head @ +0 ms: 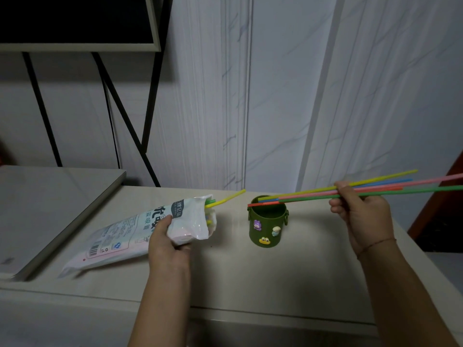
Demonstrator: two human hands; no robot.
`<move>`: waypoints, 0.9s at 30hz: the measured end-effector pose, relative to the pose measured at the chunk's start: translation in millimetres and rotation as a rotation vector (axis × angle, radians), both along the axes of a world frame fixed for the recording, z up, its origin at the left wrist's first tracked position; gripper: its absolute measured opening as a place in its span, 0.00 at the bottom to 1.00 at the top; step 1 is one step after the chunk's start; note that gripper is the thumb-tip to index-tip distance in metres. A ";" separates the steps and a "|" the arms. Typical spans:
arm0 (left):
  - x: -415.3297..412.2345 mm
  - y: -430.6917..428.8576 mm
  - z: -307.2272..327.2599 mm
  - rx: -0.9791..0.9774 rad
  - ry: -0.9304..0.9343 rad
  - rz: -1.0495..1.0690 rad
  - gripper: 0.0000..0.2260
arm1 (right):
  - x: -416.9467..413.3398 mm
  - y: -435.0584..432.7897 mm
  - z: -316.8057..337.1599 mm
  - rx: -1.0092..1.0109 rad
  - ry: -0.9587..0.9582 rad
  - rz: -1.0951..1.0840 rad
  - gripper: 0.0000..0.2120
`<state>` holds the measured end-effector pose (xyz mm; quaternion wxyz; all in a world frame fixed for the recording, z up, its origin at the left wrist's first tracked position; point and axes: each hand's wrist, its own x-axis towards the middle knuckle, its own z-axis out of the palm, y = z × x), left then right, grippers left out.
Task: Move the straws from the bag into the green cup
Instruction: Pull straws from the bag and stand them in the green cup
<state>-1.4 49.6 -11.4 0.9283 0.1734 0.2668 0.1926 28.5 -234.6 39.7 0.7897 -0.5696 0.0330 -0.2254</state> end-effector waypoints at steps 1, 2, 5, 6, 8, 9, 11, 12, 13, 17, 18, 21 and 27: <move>0.1 -0.5 0.6 -0.004 0.000 0.002 0.14 | 0.8 -2.5 0.1 -0.001 -0.002 -0.014 0.07; 0.1 -1.1 1.1 -0.008 0.001 0.004 0.14 | 1.4 -4.8 0.0 -0.005 -0.003 -0.027 0.07; 0.3 -3.0 1.2 -0.010 0.005 0.004 0.10 | 3.1 -8.1 -1.0 -0.036 -0.004 -0.053 0.08; 0.5 -4.0 1.2 -0.007 0.008 -0.003 0.08 | 4.0 -7.3 -1.1 -0.056 -0.005 -0.052 0.08; 0.6 -6.9 2.2 0.000 0.014 -0.021 0.07 | 7.4 -2.4 -2.1 -0.110 0.003 -0.036 0.08; 0.7 -8.4 2.9 0.003 0.020 -0.023 0.07 | 9.9 1.2 -3.2 -0.143 0.013 -0.024 0.07; 0.5 -11.7 4.3 0.004 0.029 -0.020 0.07 | 14.9 9.3 -6.5 -0.203 0.034 -0.001 0.06; 0.1 -13.5 4.8 0.006 0.026 -0.021 0.07 | 17.3 13.0 -8.7 -0.225 0.044 0.010 0.05; -0.4 -15.9 5.6 0.008 0.025 -0.026 0.08 | 19.3 16.2 -11.1 -0.242 0.055 0.019 0.05; -0.7 -26.7 6.5 0.011 0.038 -0.043 0.08 | 24.8 28.2 -20.6 -0.305 0.097 0.047 0.06; -0.7 -29.5 6.6 0.011 0.039 -0.045 0.09 | 26.0 31.6 -23.4 -0.329 0.108 0.050 0.06; -0.7 -36.2 6.9 0.025 0.057 -0.049 0.16 | 29.9 38.4 -33.5 -0.381 0.151 0.067 0.07; -0.4 -43.2 6.6 0.025 0.064 -0.059 0.17 | 31.7 44.0 -45.8 -0.423 0.234 0.191 0.09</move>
